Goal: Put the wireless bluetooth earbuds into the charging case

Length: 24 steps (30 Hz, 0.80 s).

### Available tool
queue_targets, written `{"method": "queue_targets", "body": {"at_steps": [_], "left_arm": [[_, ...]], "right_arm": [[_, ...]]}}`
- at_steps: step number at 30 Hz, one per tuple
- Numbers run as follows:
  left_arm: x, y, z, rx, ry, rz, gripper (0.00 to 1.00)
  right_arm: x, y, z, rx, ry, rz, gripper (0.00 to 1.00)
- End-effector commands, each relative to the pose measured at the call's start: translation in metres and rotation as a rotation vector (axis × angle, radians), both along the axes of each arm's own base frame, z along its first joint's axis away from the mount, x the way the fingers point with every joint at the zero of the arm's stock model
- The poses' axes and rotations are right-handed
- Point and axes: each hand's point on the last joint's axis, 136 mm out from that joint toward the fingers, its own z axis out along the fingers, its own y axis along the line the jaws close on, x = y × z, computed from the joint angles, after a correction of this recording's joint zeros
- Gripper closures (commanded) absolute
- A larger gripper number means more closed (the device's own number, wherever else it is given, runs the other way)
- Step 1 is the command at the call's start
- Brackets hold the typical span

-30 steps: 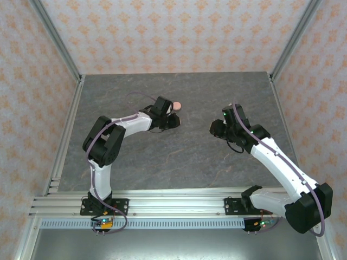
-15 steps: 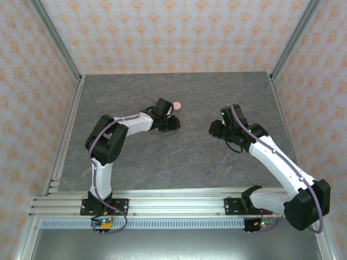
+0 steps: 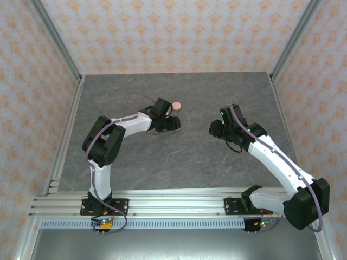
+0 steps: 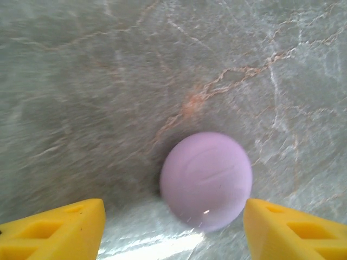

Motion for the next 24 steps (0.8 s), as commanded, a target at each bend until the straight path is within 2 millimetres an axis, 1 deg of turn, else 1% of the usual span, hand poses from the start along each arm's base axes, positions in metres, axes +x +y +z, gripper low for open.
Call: {"method": "queue_targets", "body": {"at_steps": [1, 4, 12, 18, 21, 24], "left_arm": [[-0.007, 0.028, 0.034, 0.117, -0.085, -0.010, 0.31], [-0.015, 0.042, 0.053, 0.155, -0.151, -0.009, 0.31], [-0.042, 0.096, 0.091, 0.334, -0.278, 0.044, 0.31], [-0.056, 0.144, 0.123, 0.486, -0.404, 0.135, 0.30], [-0.061, 0.170, 0.133, 0.579, -0.443, 0.200, 0.30], [-0.066, 0.198, 0.138, 0.673, -0.468, 0.285, 0.29]], "right_arm": [[0.005, -0.019, -0.004, -0.089, -0.032, -0.052, 0.64], [0.008, -0.034, -0.004, -0.161, -0.060, -0.097, 0.63], [0.015, -0.084, 0.003, -0.413, -0.159, -0.242, 0.62], [0.019, -0.109, 0.007, -0.568, -0.221, -0.305, 0.62], [0.018, -0.124, 0.008, -0.647, -0.249, -0.353, 0.61], [0.020, -0.136, 0.006, -0.684, -0.279, -0.393, 0.59]]}}
